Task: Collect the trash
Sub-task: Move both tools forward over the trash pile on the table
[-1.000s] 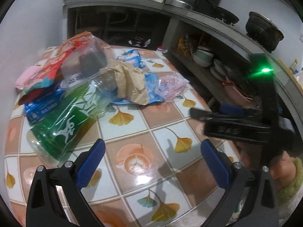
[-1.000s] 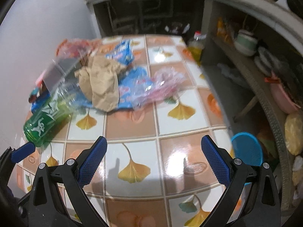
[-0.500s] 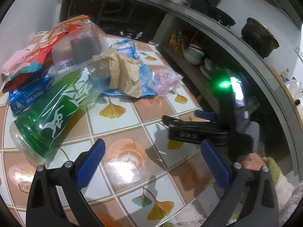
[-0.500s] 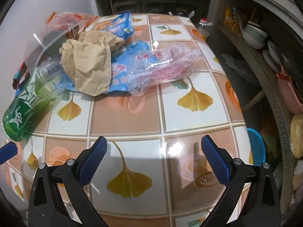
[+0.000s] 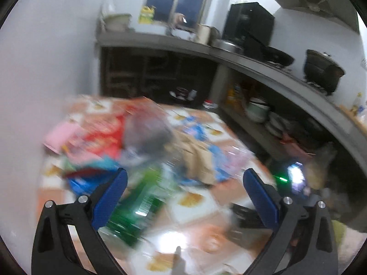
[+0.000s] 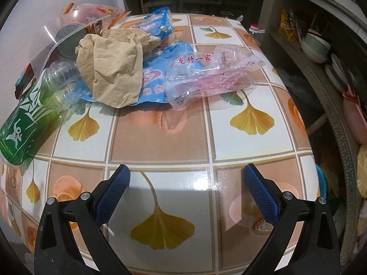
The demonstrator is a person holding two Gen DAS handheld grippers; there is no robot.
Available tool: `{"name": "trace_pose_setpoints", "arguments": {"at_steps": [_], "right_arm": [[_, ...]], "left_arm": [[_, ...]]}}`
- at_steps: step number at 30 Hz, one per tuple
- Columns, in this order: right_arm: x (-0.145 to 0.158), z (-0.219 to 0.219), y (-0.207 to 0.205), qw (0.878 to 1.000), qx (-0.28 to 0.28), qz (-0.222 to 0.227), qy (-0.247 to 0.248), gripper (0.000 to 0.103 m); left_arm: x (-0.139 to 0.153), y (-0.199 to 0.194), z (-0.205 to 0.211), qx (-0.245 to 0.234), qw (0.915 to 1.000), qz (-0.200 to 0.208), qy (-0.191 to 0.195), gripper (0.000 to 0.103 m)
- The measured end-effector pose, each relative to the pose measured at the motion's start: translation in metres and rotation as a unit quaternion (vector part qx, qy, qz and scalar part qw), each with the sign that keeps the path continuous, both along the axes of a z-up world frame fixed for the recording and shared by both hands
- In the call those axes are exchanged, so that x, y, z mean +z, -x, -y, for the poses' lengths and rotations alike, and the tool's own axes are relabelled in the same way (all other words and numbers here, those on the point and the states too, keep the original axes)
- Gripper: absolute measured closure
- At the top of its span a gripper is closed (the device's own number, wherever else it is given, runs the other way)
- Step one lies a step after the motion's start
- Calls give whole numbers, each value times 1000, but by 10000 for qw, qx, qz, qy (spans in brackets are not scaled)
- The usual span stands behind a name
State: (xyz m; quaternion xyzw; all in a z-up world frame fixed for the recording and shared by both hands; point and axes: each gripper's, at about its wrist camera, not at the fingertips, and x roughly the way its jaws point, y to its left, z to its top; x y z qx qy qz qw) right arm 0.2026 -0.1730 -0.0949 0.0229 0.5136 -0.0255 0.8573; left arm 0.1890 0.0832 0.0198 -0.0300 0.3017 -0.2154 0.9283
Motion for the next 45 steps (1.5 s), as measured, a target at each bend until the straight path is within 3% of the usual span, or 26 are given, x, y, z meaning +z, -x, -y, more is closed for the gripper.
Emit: {"name": "trace_pose_setpoints", "arguments": {"at_steps": [7,11,16,20,23,28,34,39,45], "right_arm": [[0,0,-2,10000,21,-23,21,6],[0,-1,-4,10000,38,-5,36,6],[0,-1,-2,9998,164,120,42,6],[1,-1,0,9996,215,175,42,6],[1,-1,0,9995,243,186,40,6],[2,-1,1,9994,255,212,39,6],[2,-1,3,9992,277,291,42,6],[2,-1,3,9989,313,341,42,6],[2,-1,3,9988,318,359,44,6]], "left_arm": [[6,-35,-43,727,9968,219,-265,4],[26,-61,-60,838,9959,248,212,4],[30,-89,-65,983,9947,70,302,4],[15,-87,-46,679,9976,-93,-132,4],[8,-75,-21,107,9990,-58,-429,4],[-1,-61,20,-452,9904,260,-1280,4],[-16,-66,44,-505,9829,303,-1743,4],[-21,-76,39,-401,9888,-119,-1435,4],[-17,-107,25,-98,9938,-828,-735,4]]}}
